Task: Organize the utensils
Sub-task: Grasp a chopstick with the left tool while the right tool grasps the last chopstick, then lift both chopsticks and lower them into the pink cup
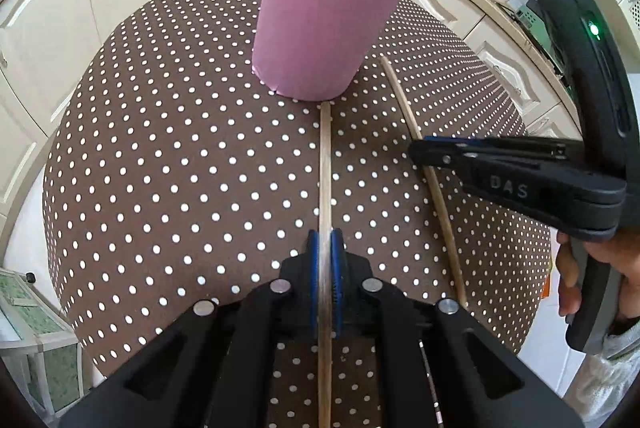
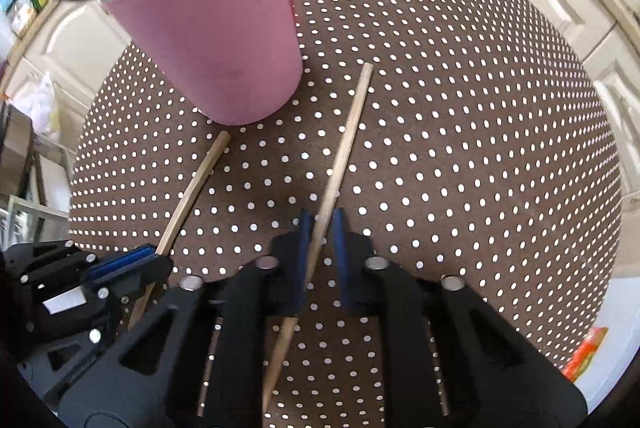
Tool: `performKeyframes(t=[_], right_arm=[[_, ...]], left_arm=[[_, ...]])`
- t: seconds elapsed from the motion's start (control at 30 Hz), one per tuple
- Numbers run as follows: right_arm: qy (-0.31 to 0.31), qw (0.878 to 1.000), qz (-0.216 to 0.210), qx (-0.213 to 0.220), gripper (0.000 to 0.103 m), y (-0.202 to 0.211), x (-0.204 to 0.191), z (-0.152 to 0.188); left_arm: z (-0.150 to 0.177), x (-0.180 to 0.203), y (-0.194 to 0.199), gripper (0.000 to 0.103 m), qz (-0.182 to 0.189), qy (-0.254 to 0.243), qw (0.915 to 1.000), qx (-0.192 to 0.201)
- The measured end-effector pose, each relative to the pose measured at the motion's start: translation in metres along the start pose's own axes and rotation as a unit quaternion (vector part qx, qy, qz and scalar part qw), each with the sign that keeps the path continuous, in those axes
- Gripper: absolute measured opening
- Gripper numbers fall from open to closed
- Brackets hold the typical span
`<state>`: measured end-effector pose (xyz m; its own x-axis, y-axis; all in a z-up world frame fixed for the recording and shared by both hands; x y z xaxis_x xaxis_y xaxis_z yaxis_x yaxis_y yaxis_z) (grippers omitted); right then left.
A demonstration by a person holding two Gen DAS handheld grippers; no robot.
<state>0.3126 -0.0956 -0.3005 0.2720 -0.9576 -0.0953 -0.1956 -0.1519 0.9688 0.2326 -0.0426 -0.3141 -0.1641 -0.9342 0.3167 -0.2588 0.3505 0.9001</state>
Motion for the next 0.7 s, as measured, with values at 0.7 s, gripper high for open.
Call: performKeyframes(t=[0.7], right_arm=[[-0.059,0.971,-0.142,0.183,0.006,0.097,0.076,0.061]], left_arm=[[0.005,-0.013,0.097,0.006,0.013,0.018,0.9862,0.164]])
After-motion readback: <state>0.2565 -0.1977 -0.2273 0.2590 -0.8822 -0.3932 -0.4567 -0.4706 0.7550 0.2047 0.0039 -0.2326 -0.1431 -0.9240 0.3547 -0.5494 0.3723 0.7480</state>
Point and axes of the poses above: each gripper's, at about its wrist camera, not at the fingertips, and y roughly against the way its jaws point, x to its right, z to its underside, the point moved 9 cm from there along -y, roughly the way its jaws point, and after that the axes turned 6 degrees about -x, right-handed, at the moved point
